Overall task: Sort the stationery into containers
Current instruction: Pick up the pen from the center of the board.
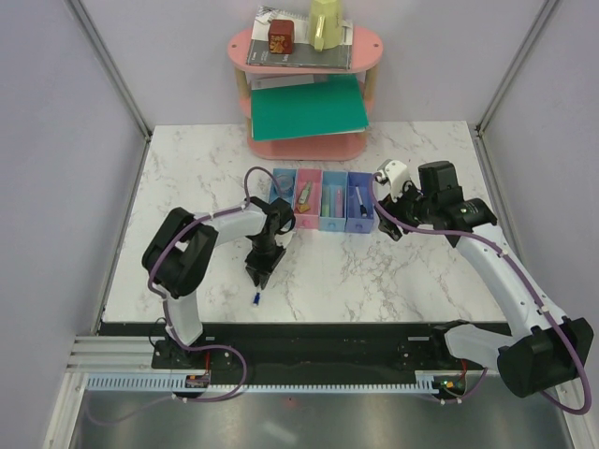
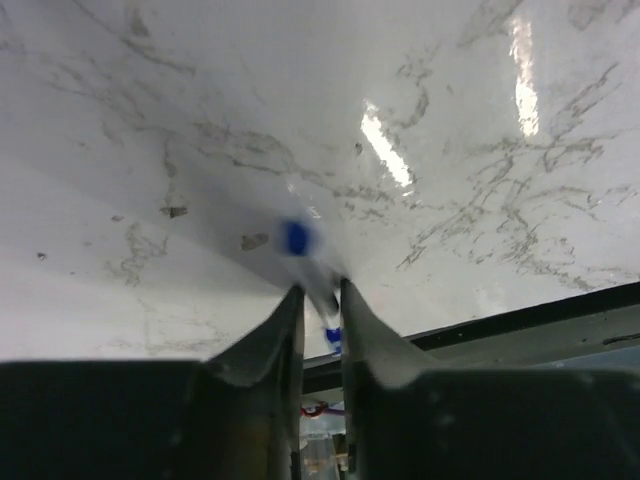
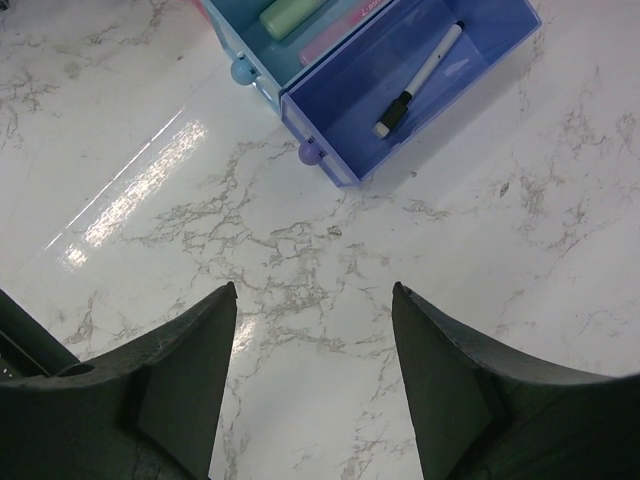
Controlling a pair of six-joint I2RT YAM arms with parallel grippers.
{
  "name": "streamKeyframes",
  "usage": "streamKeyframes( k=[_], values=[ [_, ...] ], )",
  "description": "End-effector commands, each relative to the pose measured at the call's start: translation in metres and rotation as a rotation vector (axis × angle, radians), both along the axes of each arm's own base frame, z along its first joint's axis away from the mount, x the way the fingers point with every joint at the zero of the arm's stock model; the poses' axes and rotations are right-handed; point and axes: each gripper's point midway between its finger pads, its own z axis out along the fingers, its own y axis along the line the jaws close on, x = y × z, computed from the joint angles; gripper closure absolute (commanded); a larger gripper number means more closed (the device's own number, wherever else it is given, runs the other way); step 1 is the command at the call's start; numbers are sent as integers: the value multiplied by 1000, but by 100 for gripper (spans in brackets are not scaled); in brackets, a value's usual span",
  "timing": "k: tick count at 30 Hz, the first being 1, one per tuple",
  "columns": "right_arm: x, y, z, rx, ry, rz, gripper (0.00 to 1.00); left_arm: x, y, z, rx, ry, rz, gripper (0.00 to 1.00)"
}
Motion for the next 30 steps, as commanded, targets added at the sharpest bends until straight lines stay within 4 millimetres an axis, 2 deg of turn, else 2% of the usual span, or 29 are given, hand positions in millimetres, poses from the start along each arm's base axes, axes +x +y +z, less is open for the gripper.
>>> streamKeyframes(
  k=[1, 6, 10, 15, 21, 27, 30],
  values=[
    [8, 4, 18, 24, -44, 10, 29, 9, -25, -41, -40, -29, -22, 83],
    [8, 7, 21, 37, -47, 18, 29, 9, -26, -42, -39, -26, -30, 98],
    [8, 8, 22, 44, -44, 22, 29, 12, -27, -38, -47, -43, -43, 98],
    [6, 10, 23, 53, -41, 31, 28, 18, -40, -10, -132, -76, -63, 98],
    [4, 16, 23, 77, -21, 55, 28, 23, -72, 44, -346, -136, -102, 98],
    [-1, 27, 39, 137, -27, 100, 27, 51, -115, 124, -578, -285, -165, 98],
    [-9, 34, 46, 167, -18, 141, 24, 73, -131, 177, -667, -426, -222, 98]
  ],
)
